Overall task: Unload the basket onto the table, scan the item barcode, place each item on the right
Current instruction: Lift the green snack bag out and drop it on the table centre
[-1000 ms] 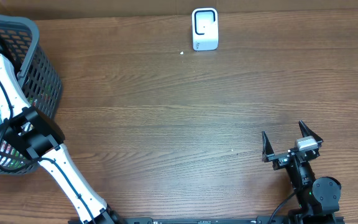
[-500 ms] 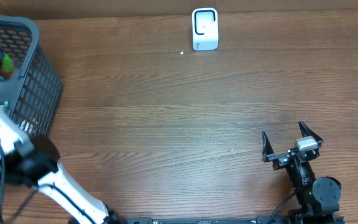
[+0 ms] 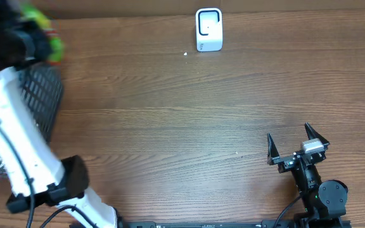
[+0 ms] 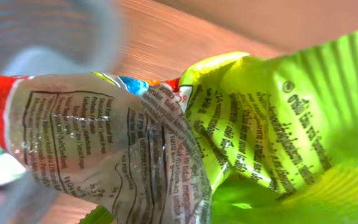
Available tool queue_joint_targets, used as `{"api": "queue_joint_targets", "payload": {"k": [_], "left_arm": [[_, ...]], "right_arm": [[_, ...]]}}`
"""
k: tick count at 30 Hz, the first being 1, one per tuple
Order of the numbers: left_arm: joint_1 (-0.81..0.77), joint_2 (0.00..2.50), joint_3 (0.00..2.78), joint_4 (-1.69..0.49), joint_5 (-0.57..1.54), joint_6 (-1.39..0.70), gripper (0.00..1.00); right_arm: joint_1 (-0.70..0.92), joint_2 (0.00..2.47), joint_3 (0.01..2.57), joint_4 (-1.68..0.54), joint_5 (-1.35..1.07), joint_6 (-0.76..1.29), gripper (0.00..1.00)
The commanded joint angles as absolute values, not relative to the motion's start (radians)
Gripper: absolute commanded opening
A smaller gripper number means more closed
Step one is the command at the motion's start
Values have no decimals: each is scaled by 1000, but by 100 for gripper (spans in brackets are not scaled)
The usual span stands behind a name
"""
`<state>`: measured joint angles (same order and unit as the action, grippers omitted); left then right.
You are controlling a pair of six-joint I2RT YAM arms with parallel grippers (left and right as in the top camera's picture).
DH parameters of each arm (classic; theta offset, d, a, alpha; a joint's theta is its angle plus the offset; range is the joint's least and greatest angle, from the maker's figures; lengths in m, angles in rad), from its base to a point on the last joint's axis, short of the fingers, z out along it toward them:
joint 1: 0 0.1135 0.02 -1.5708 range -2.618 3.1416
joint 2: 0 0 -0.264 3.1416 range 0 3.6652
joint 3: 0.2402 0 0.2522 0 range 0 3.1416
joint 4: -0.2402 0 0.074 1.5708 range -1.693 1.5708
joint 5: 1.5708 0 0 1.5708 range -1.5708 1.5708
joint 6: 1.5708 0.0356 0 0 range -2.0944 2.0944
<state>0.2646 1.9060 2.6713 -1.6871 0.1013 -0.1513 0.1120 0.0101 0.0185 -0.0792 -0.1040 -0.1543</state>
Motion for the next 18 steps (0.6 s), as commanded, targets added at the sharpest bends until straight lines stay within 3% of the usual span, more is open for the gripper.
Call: {"api": "queue_joint_targets", "payload": {"k": [1,9,16,17,18], "left_arm": [[75,1917,2582,-1670,69,-78,4],[-139,1967,2119,-1570,35,-113,4],[-233,1969,1651,-1178,192,-138,4],[-245,1969,1610,-1138,192,-147,8],[-255,1969,1570,-1095,192,-162,23]], "right_arm": [[109,3,8,-73,-105,-154,100],[109,3,8,-73,-105,-154,100],[109,3,8,-73,-105,-154,100],[109,3,8,-73,-105,-154,100],[109,3,8,-73,-105,-154,100]]}}
